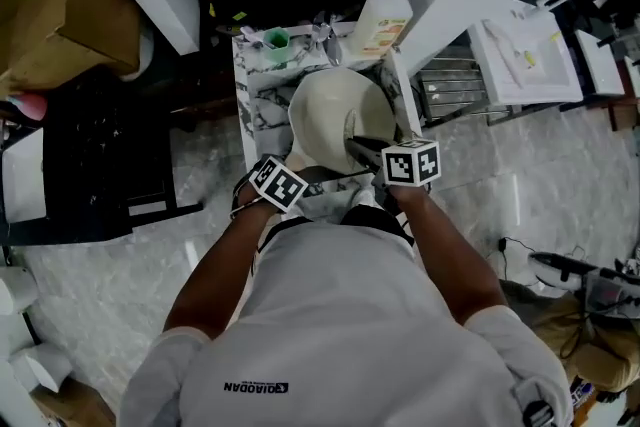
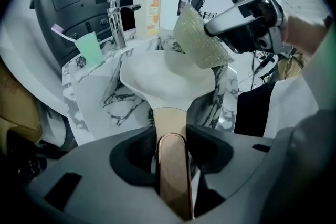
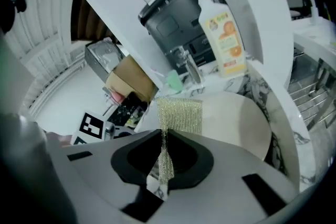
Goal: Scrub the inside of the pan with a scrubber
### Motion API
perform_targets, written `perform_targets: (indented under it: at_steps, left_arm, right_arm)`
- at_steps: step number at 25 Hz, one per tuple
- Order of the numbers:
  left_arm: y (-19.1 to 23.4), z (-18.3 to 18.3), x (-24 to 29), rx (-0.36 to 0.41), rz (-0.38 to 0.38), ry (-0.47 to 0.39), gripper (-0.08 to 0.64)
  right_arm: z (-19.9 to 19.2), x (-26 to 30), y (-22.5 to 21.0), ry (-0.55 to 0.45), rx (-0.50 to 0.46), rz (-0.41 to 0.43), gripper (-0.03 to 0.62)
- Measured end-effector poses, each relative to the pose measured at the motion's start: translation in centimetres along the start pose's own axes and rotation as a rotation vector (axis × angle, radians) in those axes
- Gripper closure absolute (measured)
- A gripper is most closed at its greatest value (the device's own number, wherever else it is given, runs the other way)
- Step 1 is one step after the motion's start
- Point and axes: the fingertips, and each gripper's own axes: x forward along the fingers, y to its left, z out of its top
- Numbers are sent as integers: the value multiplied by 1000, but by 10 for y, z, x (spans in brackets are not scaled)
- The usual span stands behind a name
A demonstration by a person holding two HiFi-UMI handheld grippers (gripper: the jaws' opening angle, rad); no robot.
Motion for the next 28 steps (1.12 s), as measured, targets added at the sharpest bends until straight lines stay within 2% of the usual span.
perform_targets:
  at_steps: [5,10,11,12,15,19,24,28]
  left_arm:
    - [-4,8,-33,-100,-29,-121,376]
    - [-10,40,-99,-172,41,-333,382]
    - [-17,47,-111,-194,51,-382,409]
    - [-26,54,-121,-216,59,-431,471]
    - [-67,75,-145,-264,70,-558,538]
    - [-142,97,-153,-307,58,-665,546]
    - [-238,105,-152,-299,44,-703,546]
    - [-286,94,-161,-325,63,-725,545]
  right_arm:
    - [5,-62,22,-178,-19,-5,531]
    - [20,-117,29,-298,-44,29,531]
    - [23,-127,31,-313,-56,36,530]
    - [24,-137,34,-322,-75,39,529]
    - [17,-167,42,-331,-143,73,529]
    - [-10,-207,51,-327,-182,189,531]
    - [-56,-260,41,-326,-167,187,531]
    - [-85,-289,44,-311,-205,194,531]
